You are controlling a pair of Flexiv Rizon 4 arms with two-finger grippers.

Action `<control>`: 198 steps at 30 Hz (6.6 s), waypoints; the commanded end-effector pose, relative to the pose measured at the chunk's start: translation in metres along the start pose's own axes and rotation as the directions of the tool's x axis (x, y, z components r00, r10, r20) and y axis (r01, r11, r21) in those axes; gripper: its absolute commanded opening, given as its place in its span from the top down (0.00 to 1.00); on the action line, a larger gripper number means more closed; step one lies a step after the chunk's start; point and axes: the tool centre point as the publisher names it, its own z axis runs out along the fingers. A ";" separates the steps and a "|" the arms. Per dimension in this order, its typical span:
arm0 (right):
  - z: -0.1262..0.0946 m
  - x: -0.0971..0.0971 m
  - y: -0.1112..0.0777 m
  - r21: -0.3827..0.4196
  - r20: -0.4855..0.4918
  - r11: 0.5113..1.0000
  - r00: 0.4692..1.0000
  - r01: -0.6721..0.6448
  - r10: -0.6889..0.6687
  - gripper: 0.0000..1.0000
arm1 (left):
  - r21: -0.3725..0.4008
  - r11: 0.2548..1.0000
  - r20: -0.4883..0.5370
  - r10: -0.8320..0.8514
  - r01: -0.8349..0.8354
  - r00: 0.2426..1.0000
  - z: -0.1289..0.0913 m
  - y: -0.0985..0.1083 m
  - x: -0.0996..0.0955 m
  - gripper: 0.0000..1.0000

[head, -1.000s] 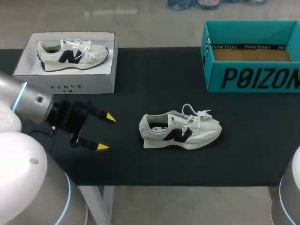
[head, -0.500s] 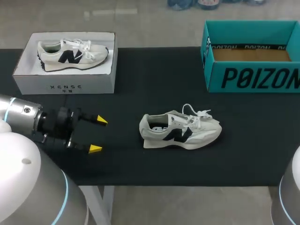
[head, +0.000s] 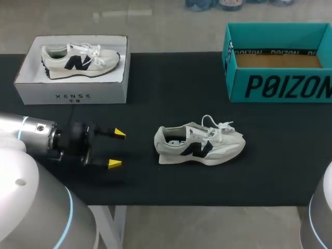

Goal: Take the shoe out of the shoebox, open the shoe tongue, remove and reinsert the insole, then place the shoe into the shoebox

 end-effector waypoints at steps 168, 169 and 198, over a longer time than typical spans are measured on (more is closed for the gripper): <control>0.266 -0.021 0.181 0.193 0.956 0.905 0.280 -0.380 -0.086 0.00 | -0.051 0.998 0.097 -0.040 0.045 0.995 0.131 0.039 -0.044 1.00; 0.270 -0.023 0.182 0.197 0.962 0.905 0.253 -0.378 -0.104 0.00 | -0.051 0.998 0.097 -0.040 0.045 0.995 0.131 0.039 -0.044 1.00; 0.322 -0.033 0.209 0.195 0.934 0.857 0.358 -0.478 -0.013 0.00 | -0.051 0.998 0.097 -0.040 0.045 0.995 0.131 0.039 -0.044 1.00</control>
